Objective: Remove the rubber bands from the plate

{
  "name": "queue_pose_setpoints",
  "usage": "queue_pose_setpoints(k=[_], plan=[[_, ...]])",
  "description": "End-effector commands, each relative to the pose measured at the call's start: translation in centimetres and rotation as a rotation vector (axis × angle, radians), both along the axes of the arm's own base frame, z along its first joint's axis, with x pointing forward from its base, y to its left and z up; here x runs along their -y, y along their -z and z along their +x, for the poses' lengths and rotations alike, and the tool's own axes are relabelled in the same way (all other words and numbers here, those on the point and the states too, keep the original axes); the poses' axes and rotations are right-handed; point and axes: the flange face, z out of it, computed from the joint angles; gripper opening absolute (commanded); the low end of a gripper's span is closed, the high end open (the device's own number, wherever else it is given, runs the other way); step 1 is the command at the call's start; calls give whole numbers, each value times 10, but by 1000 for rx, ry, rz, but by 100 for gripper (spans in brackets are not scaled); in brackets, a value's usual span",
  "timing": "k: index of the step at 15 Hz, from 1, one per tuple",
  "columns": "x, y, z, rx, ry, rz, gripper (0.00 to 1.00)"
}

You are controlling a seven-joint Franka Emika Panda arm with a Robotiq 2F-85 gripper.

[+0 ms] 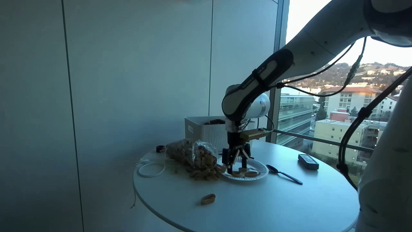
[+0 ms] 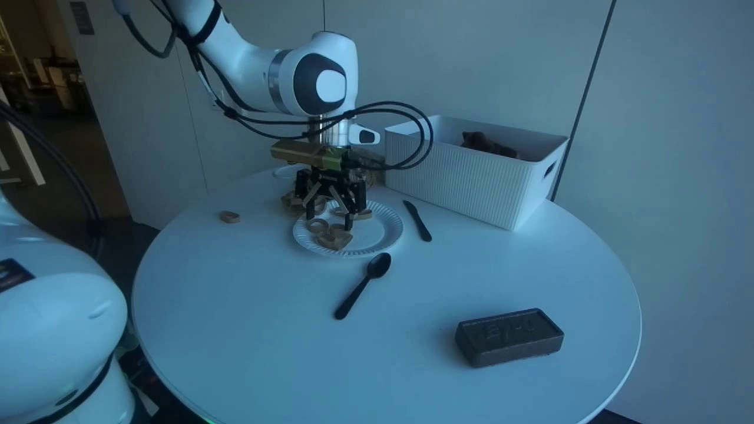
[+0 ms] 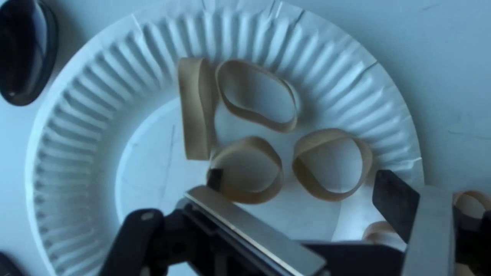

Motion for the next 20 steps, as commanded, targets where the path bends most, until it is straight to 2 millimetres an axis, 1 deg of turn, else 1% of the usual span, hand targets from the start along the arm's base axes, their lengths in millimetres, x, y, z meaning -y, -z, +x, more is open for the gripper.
queue_pose_setpoints(k=[1, 2, 4, 5, 6, 7, 8, 9, 12, 13, 16, 20], plan=[[0, -16, -13, 26, 26, -11, 75], [0, -18, -13, 27, 34, -8, 74], [1, -21, -16, 5, 43, -6, 58], [2, -22, -18, -14, 48, -10, 49], [2, -23, -19, -25, 55, -10, 42], [3, -23, -21, -42, 62, -11, 56], [4, -24, -22, -50, 65, -10, 79], [4, -23, -24, -59, 69, -7, 79], [6, -23, -26, -79, 74, -6, 99], [6, -23, -27, -85, 74, -3, 100], [7, -22, -27, -99, 69, 19, 100], [12, -10, -20, -92, 78, 16, 99]])
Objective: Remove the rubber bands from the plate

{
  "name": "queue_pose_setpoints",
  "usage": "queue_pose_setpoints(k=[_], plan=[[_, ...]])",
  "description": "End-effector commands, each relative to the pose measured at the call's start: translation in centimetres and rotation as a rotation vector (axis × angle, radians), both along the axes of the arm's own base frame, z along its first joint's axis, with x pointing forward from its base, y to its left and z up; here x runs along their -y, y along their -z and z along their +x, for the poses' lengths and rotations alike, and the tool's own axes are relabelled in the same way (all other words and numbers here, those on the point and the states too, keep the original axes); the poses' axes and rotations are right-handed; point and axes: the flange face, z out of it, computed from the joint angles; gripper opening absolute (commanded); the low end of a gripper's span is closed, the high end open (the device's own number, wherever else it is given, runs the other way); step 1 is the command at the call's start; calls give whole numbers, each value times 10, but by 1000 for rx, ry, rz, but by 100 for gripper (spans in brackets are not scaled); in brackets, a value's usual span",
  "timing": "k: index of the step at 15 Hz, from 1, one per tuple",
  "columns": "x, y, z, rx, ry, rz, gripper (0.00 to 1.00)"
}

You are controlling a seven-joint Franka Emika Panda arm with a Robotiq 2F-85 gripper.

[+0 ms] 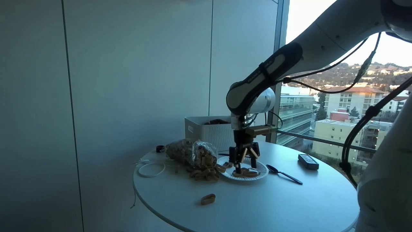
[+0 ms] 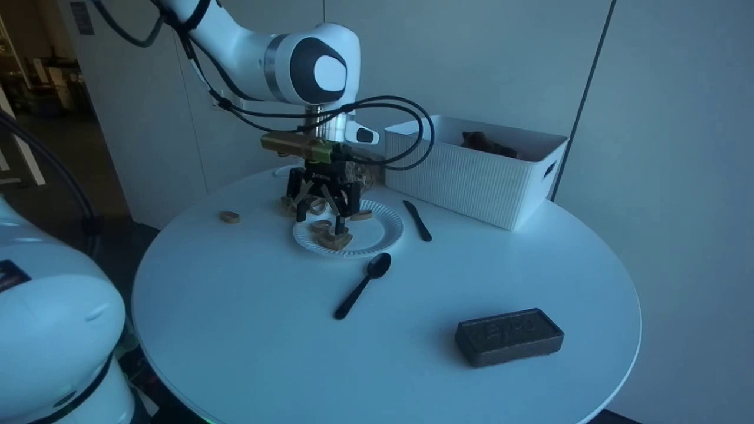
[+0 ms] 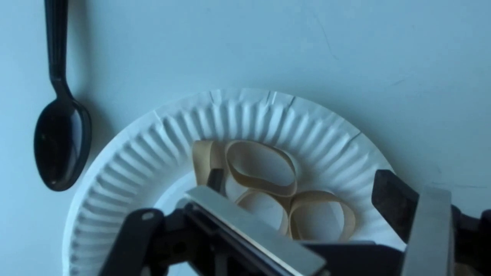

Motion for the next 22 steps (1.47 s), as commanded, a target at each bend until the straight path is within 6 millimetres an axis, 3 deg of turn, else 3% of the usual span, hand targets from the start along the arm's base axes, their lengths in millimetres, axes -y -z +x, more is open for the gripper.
queue_pose_setpoints(k=[1, 4, 5, 7, 15, 18, 22], plan=[[6, 4, 6, 15, 8, 4, 100], [13, 10, 11, 30, 22, -2, 100], [14, 12, 13, 45, 21, -5, 75], [16, 14, 15, 56, 21, -2, 68], [18, 3, 21, 104, 33, -4, 5], [20, -6, 22, 122, 33, -18, 0], [19, -33, 19, 182, 23, -19, 3]])
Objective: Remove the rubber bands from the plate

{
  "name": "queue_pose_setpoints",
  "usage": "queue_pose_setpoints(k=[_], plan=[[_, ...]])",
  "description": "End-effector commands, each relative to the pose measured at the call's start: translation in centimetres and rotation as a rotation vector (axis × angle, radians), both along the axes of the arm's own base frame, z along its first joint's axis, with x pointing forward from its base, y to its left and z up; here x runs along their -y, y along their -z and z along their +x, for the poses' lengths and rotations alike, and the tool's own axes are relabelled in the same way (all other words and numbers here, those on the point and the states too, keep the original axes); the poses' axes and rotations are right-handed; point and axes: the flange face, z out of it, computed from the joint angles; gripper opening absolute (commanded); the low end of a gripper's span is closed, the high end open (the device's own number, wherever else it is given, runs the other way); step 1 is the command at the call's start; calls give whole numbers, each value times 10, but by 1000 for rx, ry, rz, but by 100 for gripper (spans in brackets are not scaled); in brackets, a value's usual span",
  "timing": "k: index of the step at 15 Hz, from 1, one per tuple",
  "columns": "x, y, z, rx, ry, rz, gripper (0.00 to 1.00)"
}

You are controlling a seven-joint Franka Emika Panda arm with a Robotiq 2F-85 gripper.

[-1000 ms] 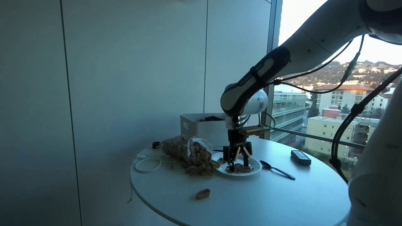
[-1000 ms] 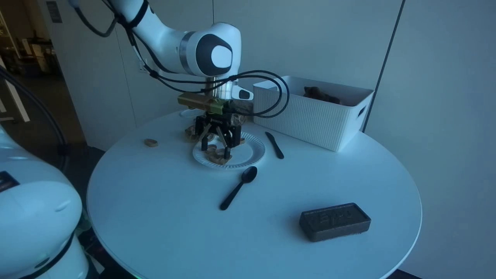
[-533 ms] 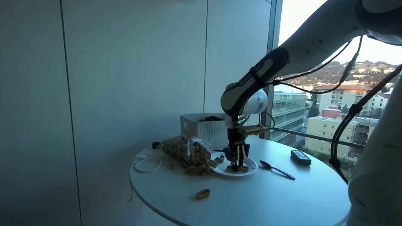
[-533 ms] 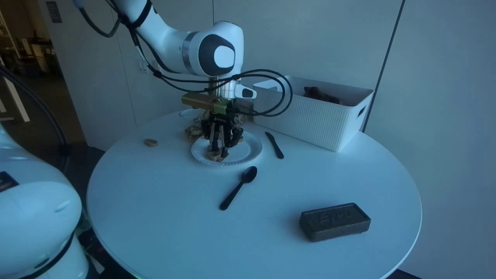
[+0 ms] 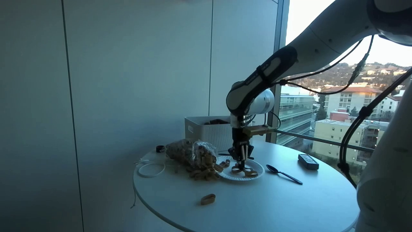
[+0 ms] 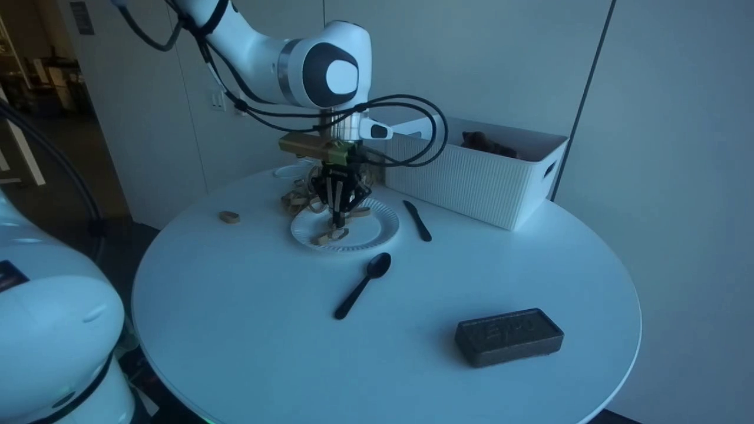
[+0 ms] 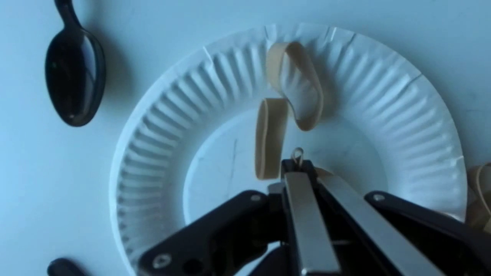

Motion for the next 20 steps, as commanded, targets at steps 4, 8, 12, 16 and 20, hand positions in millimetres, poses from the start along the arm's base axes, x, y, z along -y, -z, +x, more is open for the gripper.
queue_pose_setpoints(k=[4, 8, 12, 16, 20], plan=[[-2, -49, -4, 109, -33, 5, 2], [-22, -58, 0, 147, -198, 53, 2], [-59, -65, 12, 196, -408, 55, 3], [-90, -67, 29, 249, -534, 30, 3], [-102, -62, 33, 232, -588, 48, 29]])
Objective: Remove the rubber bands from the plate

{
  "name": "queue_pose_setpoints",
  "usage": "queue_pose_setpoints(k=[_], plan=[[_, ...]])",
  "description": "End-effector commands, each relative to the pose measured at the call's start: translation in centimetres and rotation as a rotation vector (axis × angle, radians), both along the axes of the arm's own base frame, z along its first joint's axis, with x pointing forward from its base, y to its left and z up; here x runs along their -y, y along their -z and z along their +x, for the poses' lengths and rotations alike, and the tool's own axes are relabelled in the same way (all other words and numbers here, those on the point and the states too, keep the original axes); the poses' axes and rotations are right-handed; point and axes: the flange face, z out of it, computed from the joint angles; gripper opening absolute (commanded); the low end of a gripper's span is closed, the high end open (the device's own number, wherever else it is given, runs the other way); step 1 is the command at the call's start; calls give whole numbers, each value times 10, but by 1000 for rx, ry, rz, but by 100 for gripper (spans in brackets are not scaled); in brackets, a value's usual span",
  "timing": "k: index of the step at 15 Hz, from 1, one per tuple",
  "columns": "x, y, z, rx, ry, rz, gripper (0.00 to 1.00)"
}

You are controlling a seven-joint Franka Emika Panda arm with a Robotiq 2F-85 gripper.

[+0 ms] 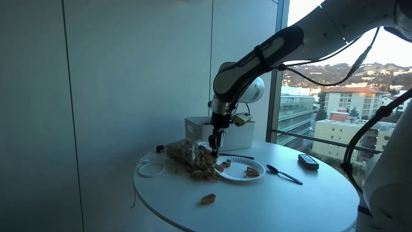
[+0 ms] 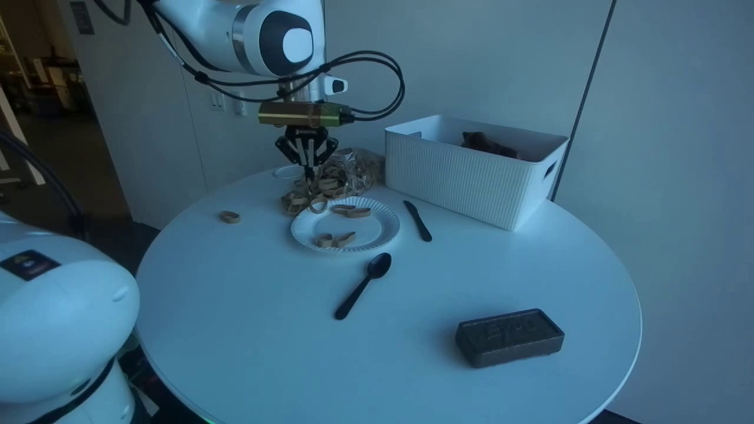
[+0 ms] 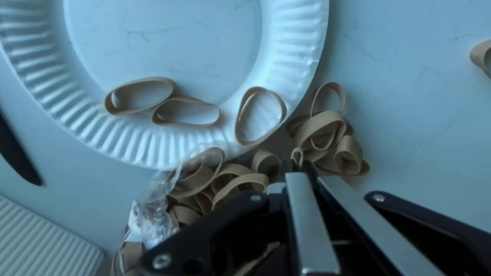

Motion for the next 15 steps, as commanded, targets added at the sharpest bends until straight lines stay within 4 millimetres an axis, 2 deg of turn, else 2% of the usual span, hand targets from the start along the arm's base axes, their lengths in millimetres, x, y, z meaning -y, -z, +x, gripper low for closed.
queue_pose_setpoints(k=[1, 7, 10, 12, 15], plan=[[-5, -3, 10, 9, -50, 12, 30], [0, -13, 8, 11, -65, 27, 75], [13, -20, 7, -15, 19, 9, 97], [30, -18, 12, -36, 99, 6, 100], [55, -4, 15, -78, 198, 1, 100]])
